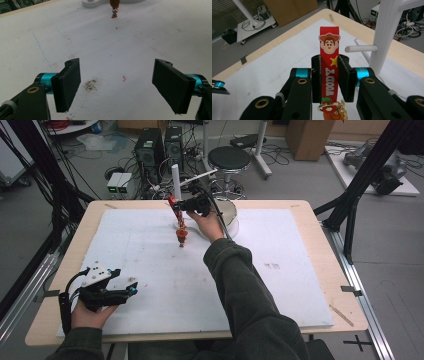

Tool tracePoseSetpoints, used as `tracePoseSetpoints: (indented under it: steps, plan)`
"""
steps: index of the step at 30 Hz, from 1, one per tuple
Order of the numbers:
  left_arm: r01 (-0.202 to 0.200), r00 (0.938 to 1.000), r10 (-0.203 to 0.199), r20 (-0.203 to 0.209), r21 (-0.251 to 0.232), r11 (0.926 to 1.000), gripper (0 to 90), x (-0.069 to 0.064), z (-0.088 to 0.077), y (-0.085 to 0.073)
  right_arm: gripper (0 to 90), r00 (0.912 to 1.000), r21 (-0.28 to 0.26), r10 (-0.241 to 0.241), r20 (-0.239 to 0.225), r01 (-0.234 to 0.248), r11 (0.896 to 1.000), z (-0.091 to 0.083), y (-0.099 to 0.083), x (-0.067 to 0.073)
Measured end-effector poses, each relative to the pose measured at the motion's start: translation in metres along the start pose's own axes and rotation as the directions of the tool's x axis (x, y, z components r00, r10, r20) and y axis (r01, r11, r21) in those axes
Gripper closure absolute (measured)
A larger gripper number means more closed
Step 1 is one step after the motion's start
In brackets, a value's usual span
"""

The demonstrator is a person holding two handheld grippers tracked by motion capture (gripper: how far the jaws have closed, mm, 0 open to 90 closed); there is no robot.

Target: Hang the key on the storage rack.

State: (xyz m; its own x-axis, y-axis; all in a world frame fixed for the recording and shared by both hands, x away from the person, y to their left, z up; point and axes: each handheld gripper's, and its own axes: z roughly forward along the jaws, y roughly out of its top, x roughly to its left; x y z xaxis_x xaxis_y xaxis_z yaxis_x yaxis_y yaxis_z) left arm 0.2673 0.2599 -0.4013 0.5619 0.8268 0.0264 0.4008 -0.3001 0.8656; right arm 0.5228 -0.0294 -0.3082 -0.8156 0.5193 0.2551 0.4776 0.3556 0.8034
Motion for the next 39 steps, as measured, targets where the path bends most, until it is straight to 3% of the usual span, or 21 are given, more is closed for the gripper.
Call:
tracePoseSetpoints:
  steps: [21, 39]
  plan:
    - [-0.002, 1.0, 0.002, -0.003, -0.008, 1.0, 23.4, 0.0, -0.001, 0.0, 75.2, 0.9959, 0.001, 0.082, 0.039, -0.082, 0.997, 0.007, -0.006, -0.013]
    - [0.0, 1.0, 0.0, -0.005, -0.009, 1.0, 23.4, -0.001, -0.002, 0.0, 73.8, 0.9896, 0.029, 0.104, 0.099, -0.108, 0.994, 0.012, -0.01, -0.018]
